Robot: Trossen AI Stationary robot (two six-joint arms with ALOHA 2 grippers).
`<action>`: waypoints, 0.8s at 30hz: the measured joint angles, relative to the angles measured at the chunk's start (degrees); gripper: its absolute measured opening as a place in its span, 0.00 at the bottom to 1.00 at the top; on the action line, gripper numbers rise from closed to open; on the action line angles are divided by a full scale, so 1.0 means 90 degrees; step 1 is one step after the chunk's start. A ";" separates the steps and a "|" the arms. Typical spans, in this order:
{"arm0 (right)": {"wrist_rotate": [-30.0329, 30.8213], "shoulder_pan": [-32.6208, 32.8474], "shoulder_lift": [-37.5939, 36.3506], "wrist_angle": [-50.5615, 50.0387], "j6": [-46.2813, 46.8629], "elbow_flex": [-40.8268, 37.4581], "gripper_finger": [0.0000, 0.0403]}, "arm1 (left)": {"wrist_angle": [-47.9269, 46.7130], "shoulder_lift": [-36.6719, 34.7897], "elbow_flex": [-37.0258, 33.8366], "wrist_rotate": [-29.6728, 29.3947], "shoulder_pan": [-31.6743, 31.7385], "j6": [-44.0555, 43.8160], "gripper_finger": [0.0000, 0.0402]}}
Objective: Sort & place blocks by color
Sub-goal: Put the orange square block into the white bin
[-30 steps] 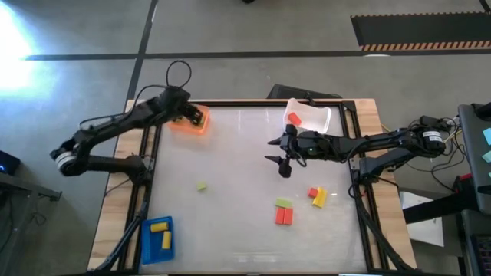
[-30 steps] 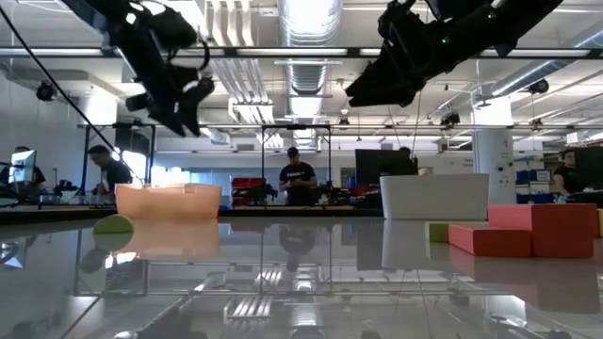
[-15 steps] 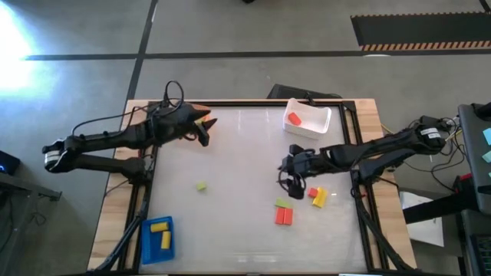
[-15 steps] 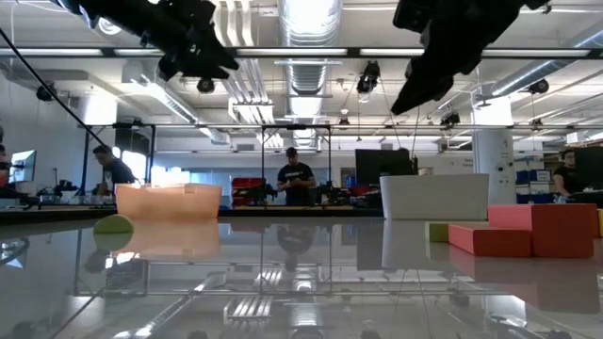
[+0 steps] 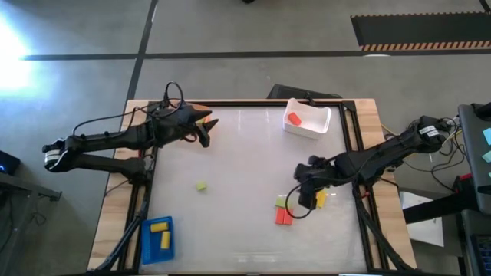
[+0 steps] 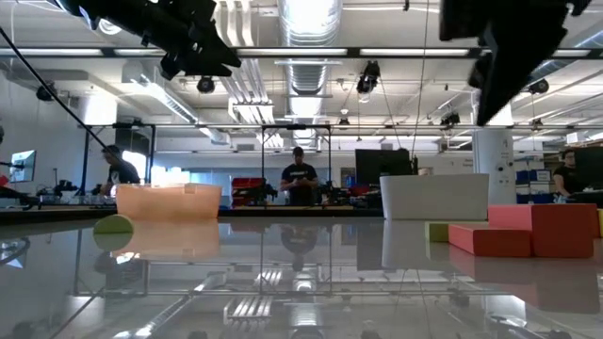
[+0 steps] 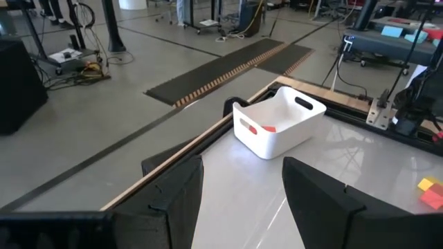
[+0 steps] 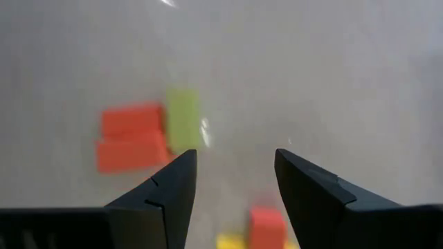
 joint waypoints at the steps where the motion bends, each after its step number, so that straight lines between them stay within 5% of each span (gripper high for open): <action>1: -0.0001 0.0000 0.0000 -0.0336 0.0350 0.0017 0.45 | 0.0000 -0.0008 -0.0002 -0.0002 0.0000 0.0002 0.46; 6: -0.0047 0.0046 0.0000 -0.1242 0.1026 -0.0102 0.46 | 0.0005 -0.0009 -0.0002 -0.0002 0.0000 0.0015 0.46; 24: -0.0162 0.0537 0.0016 -0.0839 0.1255 -0.0579 0.54 | 0.0004 -0.0013 -0.0002 0.0000 0.0002 0.0348 0.46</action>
